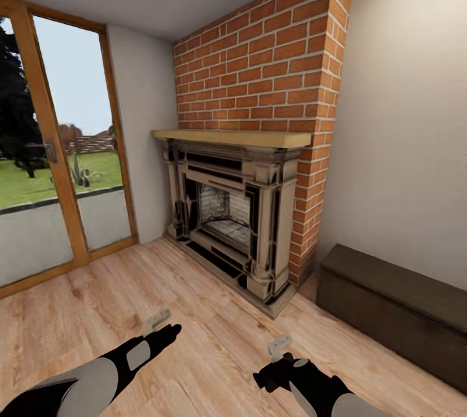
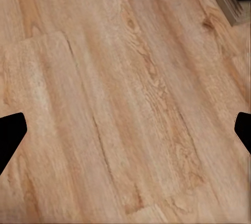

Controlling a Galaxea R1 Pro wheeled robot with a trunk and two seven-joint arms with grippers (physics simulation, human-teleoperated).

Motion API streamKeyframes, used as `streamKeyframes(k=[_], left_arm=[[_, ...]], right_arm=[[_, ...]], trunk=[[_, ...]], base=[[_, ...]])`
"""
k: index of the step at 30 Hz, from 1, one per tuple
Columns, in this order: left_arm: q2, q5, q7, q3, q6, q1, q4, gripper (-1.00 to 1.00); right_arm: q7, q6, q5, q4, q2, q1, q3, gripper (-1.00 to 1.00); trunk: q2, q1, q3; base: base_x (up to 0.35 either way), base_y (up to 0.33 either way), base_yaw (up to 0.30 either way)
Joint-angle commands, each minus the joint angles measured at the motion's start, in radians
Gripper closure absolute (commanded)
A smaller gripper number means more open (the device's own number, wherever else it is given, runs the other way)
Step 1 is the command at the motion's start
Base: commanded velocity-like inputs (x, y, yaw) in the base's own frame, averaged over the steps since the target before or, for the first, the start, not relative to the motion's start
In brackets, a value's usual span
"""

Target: Place each of the two pumpkins and all three candles from the living room inside a cabinet in the living room (use any cabinet), then make sure every cabinet is closed, and position the cauldron so it is next to a table in the living room.

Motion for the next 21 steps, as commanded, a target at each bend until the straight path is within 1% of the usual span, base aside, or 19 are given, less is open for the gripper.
streamKeyframes(k=[1, 15, 21], left_arm=[[0.000, 0.004, -0.005, 0.008, 0.003, -0.001, 0.002, -1.00], [0.000, 0.005, -0.005, 0.008, 0.003, -0.001, 0.002, -1.00], [0.000, 0.005, -0.005, 0.008, 0.003, -0.001, 0.002, -1.00]], right_arm=[[0.001, 0.005, -0.008, -0.001, 0.000, -0.001, 0.006, -1.00], [0.000, 0.004, -0.008, -0.001, 0.001, -0.001, 0.006, -1.00], [-0.001, 0.005, -0.008, -0.001, 0.001, -0.001, 0.006, -1.00]], trunk=[[-0.001, 0.000, -0.001], [-0.001, 0.000, -0.001], [-0.001, 0.000, -0.001]], base=[[0.140, 0.058, -0.297], [0.008, 0.003, -0.296], [0.000, 0.000, -0.120]])
